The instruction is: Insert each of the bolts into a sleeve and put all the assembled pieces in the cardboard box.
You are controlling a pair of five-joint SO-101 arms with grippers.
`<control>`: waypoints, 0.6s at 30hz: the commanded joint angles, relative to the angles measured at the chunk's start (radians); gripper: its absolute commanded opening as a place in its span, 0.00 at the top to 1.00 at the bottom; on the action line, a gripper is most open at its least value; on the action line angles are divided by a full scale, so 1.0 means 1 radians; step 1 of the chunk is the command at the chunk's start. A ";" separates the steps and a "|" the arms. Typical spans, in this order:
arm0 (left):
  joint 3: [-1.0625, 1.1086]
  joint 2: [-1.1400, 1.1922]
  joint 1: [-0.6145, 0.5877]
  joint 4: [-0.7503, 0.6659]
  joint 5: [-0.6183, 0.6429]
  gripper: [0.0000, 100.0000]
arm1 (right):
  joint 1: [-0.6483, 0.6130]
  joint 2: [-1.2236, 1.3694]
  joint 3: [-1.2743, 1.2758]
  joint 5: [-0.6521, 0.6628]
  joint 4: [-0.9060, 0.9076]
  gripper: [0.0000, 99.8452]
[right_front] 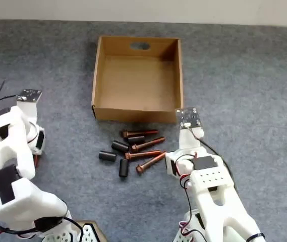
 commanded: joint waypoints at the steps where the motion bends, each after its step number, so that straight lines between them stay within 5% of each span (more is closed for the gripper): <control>1: 0.027 -0.005 -0.039 -0.009 -0.023 0.99 | -0.007 -0.013 -0.002 -0.005 -0.013 0.99; 8: -0.025 -0.004 -0.035 -0.015 -0.020 0.89 | -0.007 -0.010 -0.002 -0.005 -0.013 0.99; 18: -0.084 -0.004 0.036 -0.008 -0.018 0.89 | -0.007 -0.010 -0.002 -0.005 -0.013 0.99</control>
